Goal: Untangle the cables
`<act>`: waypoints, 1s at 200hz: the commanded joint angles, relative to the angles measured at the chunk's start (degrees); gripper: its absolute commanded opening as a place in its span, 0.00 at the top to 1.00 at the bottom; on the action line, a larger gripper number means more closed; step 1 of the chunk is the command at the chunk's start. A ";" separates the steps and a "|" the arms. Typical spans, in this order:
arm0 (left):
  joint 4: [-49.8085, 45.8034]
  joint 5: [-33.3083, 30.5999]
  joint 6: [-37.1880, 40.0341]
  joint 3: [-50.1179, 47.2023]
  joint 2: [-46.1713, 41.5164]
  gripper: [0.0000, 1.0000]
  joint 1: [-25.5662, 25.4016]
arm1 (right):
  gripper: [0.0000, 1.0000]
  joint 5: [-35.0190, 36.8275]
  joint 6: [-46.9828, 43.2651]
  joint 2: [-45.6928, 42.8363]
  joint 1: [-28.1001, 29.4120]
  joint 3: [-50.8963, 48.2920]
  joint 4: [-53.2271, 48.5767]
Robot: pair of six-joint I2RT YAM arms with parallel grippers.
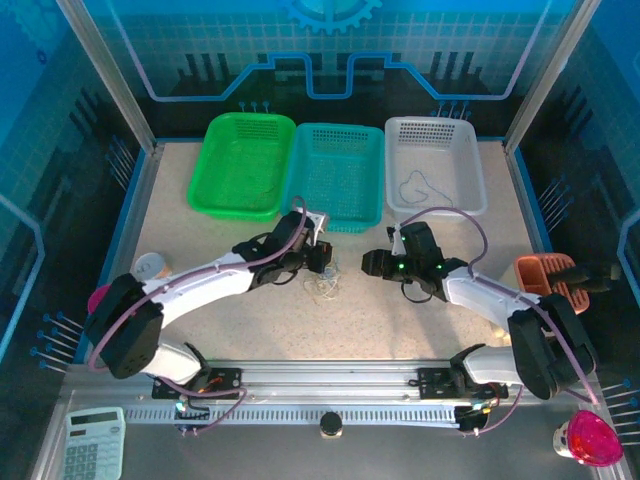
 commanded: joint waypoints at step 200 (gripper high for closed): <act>-10.00 -0.67 4.56 1.14 4.18 0.18 -1.10 | 0.46 -1.58 0.33 -0.90 -0.60 0.07 1.59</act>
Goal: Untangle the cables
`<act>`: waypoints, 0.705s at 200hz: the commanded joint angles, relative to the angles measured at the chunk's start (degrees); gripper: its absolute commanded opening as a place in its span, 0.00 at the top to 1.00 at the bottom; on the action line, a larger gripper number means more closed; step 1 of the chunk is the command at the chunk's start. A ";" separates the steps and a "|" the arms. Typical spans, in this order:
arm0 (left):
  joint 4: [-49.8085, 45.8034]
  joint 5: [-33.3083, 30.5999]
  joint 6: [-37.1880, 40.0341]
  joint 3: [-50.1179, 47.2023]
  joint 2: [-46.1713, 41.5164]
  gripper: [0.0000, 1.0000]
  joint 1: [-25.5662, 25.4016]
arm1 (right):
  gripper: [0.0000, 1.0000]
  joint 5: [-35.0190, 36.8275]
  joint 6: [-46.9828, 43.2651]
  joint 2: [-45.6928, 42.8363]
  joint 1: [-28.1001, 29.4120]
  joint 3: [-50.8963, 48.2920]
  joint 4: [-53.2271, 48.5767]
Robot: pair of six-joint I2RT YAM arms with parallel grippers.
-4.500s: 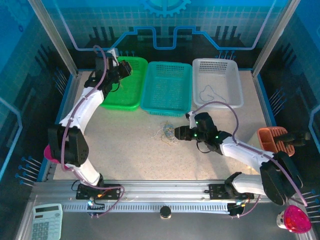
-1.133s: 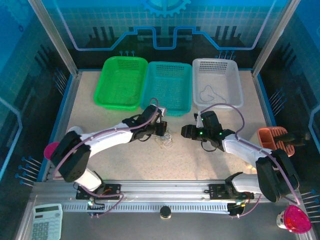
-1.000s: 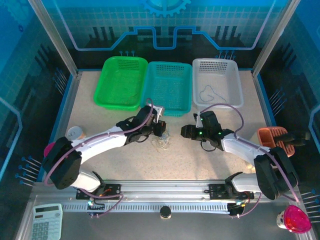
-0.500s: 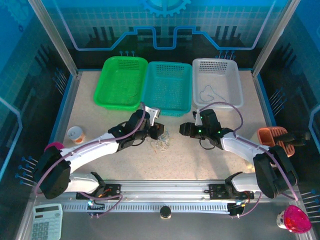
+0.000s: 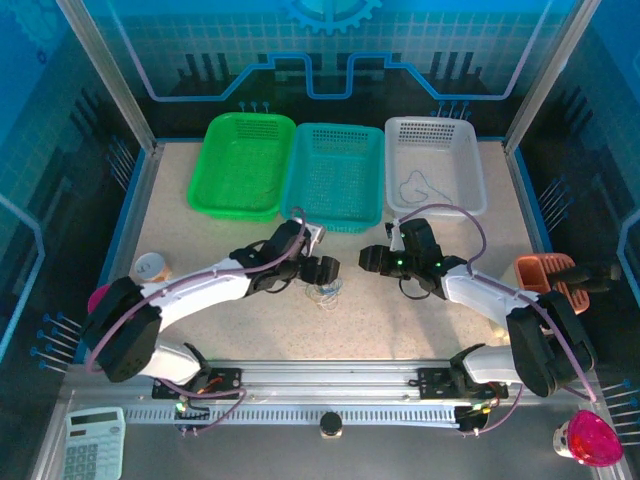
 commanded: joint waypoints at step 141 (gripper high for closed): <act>-5.78 -14.39 -7.10 3.18 3.63 0.37 -0.74 | 0.46 -0.09 -0.97 -2.11 -0.41 -1.74 -0.78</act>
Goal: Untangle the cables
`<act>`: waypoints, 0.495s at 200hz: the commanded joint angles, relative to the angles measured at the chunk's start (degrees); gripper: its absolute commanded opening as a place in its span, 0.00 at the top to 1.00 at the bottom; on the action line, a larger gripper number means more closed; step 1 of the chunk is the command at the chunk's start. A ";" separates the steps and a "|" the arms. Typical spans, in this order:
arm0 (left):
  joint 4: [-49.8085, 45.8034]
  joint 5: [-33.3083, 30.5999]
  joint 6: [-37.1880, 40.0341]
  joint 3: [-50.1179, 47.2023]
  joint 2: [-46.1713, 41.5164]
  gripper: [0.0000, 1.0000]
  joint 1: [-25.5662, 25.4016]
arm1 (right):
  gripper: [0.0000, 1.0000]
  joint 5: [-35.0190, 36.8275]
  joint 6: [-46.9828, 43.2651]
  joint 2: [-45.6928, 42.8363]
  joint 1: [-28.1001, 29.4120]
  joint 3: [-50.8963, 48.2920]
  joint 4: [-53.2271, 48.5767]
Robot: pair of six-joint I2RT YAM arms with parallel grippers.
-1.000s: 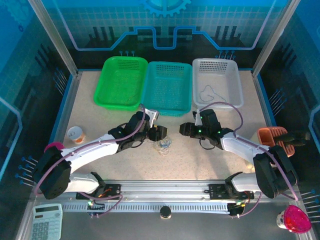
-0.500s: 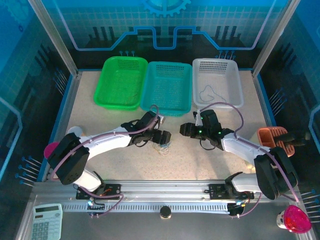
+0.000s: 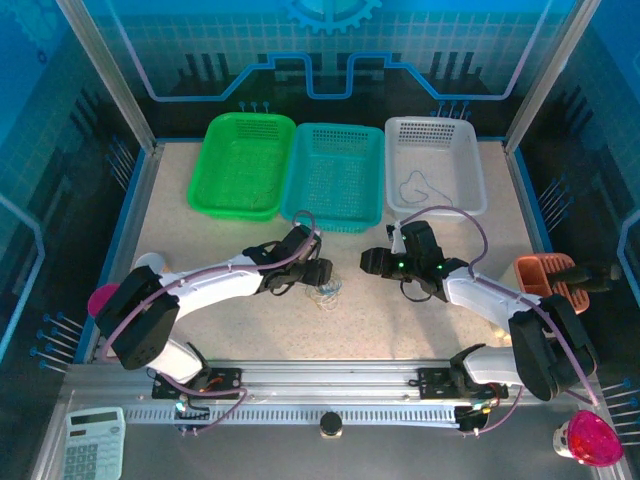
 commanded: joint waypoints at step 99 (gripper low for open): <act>3.38 1.48 -6.38 5.51 9.07 0.50 3.74 | 0.46 0.64 -1.42 -3.37 -0.40 -1.68 -1.56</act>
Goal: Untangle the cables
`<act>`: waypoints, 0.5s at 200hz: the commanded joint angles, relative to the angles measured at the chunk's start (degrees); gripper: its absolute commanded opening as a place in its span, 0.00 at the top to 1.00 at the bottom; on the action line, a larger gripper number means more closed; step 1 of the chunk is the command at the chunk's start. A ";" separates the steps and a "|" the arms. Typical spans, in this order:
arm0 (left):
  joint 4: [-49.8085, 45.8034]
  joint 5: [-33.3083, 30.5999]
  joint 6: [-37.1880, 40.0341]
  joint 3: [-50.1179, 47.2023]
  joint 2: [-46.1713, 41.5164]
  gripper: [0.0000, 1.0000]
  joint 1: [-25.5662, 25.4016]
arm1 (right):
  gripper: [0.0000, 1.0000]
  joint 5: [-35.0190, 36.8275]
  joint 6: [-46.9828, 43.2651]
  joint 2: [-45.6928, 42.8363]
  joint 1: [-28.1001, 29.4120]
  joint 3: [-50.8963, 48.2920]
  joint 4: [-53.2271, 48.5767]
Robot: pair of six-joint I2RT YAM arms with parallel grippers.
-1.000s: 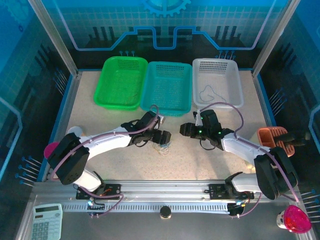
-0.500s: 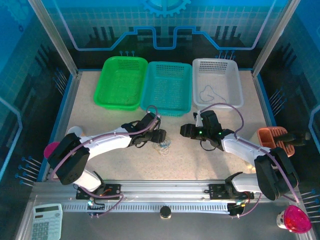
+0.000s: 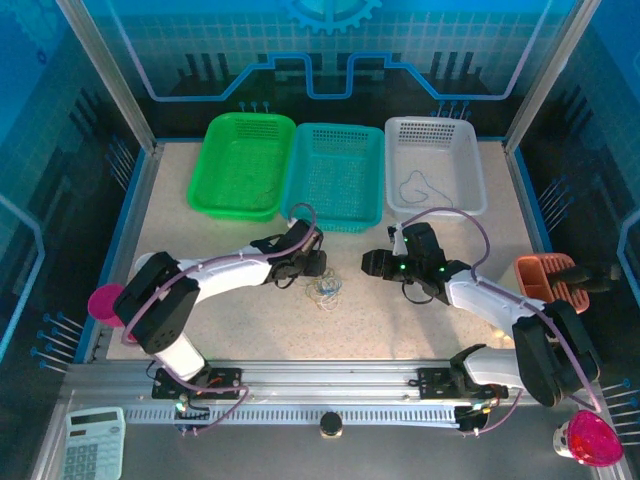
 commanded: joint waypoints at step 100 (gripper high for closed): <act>2.43 2.63 -1.27 4.31 5.37 0.63 1.54 | 0.46 0.79 -1.21 -1.57 -0.36 -0.81 -1.16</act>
